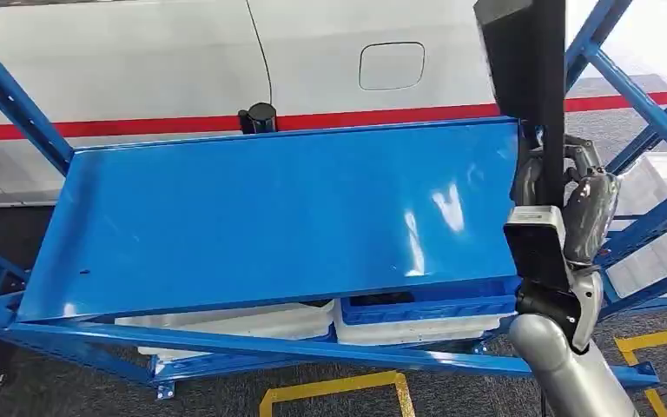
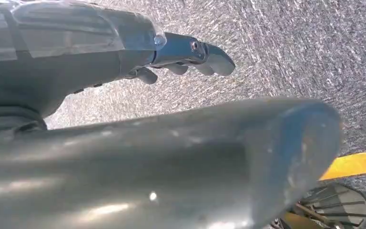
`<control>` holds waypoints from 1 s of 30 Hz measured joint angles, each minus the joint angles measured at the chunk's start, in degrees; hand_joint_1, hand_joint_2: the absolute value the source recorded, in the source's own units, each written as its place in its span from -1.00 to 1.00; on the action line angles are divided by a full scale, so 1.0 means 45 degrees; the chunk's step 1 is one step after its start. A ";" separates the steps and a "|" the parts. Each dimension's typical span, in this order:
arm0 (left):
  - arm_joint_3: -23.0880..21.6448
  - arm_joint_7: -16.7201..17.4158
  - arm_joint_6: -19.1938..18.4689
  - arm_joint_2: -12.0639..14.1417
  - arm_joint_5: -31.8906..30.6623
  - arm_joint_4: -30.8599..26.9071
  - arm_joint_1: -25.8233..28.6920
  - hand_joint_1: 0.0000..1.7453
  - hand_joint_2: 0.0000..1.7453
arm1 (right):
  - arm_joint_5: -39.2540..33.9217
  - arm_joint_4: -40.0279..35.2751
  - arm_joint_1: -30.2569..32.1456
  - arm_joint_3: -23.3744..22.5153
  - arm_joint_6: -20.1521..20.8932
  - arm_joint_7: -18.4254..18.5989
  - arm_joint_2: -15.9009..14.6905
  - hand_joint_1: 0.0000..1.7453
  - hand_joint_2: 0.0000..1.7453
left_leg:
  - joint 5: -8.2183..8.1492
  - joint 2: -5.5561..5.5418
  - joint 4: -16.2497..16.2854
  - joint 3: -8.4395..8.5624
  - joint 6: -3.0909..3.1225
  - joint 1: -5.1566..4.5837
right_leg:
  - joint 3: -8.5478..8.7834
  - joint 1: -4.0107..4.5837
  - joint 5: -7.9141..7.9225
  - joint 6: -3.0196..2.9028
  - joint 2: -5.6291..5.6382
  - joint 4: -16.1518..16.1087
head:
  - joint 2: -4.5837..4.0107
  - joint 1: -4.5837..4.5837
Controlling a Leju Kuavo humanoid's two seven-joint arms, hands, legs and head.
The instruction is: Take the parts from the cabinet and place them on the table.
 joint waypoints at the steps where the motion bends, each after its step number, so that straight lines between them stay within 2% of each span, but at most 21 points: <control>1: 0.0000 -0.0010 0.0063 -0.0015 0.0000 0.0000 0.0002 -1.00 -1.00 | -0.0034 -0.0355 0.0055 -0.0107 0.0000 -0.0039 0.0107 1.00 1.00 | 0.0000 -0.0003 0.0000 -0.0001 0.0000 0.0000 | -0.0001 0.0000 -0.0001 0.0000 -0.0002 0.0000 | 0.0000 0.0000; 6: 0.0024 -0.0482 0.0471 -0.0092 0.0384 -0.0015 0.0006 -1.00 -1.00 | -0.0257 -0.2283 0.0316 -0.0412 0.0000 -0.0058 0.0452 1.00 1.00 | 0.0000 -0.0015 0.0000 -0.0003 0.0000 0.0000 | -0.0002 0.0000 -0.0002 0.0000 -0.0003 0.0000 | 0.0000 0.0005; 9: 0.0194 -0.1155 0.0544 -0.0107 0.0870 -0.0039 0.0022 -1.00 -1.00 | -0.0200 -0.3402 0.0479 -0.0412 0.0010 0.0024 0.0548 1.00 1.00 | 0.0000 -0.0024 0.0000 -0.0002 0.0000 -0.0001 | -0.0002 -0.0001 -0.0002 0.0000 -0.0004 -0.0001 | 0.0000 0.0010; 16: 0.1123 -0.4665 0.0374 -0.0136 0.2619 -0.0151 0.0145 -1.00 -1.00 | -0.0082 -0.5649 0.0872 -0.0374 0.0015 0.0224 0.0636 1.00 1.00 | 0.0000 -0.0046 0.0000 -0.0002 0.0000 -0.0002 | -0.0002 -0.0001 -0.0002 0.0000 -0.0011 -0.0001 | 0.0000 0.0073; 20: 0.1715 -0.6622 0.0053 -0.0297 0.3289 -0.0170 0.0176 -1.00 -1.00 | 0.0725 -0.6761 0.0864 -0.0315 0.0019 0.1089 0.0402 1.00 1.00 | 0.0000 -0.0063 0.0000 -0.0005 -0.0001 -0.0004 | -0.0001 -0.0003 -0.0003 0.0000 -0.0020 -0.0002 | 0.0000 0.0058; 24: 0.2210 -0.7476 -0.0258 -0.0622 0.3419 -0.0175 0.0175 -1.00 -1.00 | 0.0932 -0.7688 0.0391 -0.0057 0.0034 0.1846 0.0033 1.00 1.00 | 0.0000 -0.0027 0.0000 -0.0002 -0.0001 -0.0007 | 0.0001 -0.0012 -0.0001 0.0002 -0.0008 -0.0002 | 0.0000 0.0078; 25: 0.2259 -0.7660 -0.0428 -0.0710 0.3376 -0.0175 0.0168 -1.00 1.00 | 0.0772 -0.7683 0.0161 0.0045 0.0034 0.1934 -0.0025 1.00 1.00 | 0.0000 -0.0013 0.0000 0.0002 0.0000 -0.0008 | 0.0002 -0.0014 0.0001 0.0003 -0.0002 -0.0001 | 0.0000 0.0048; 30: 0.2502 -0.8204 -0.0957 -0.1166 0.3235 -0.0185 0.0212 -1.00 1.00 | 0.0000 -0.7683 -0.0381 0.0603 0.0034 0.1962 -0.0161 1.00 1.00 | 0.0002 0.0004 0.0000 0.0002 0.0000 -0.0010 | 0.0003 -0.0014 0.0002 0.0005 -0.0006 -0.0002 | 0.0000 0.0053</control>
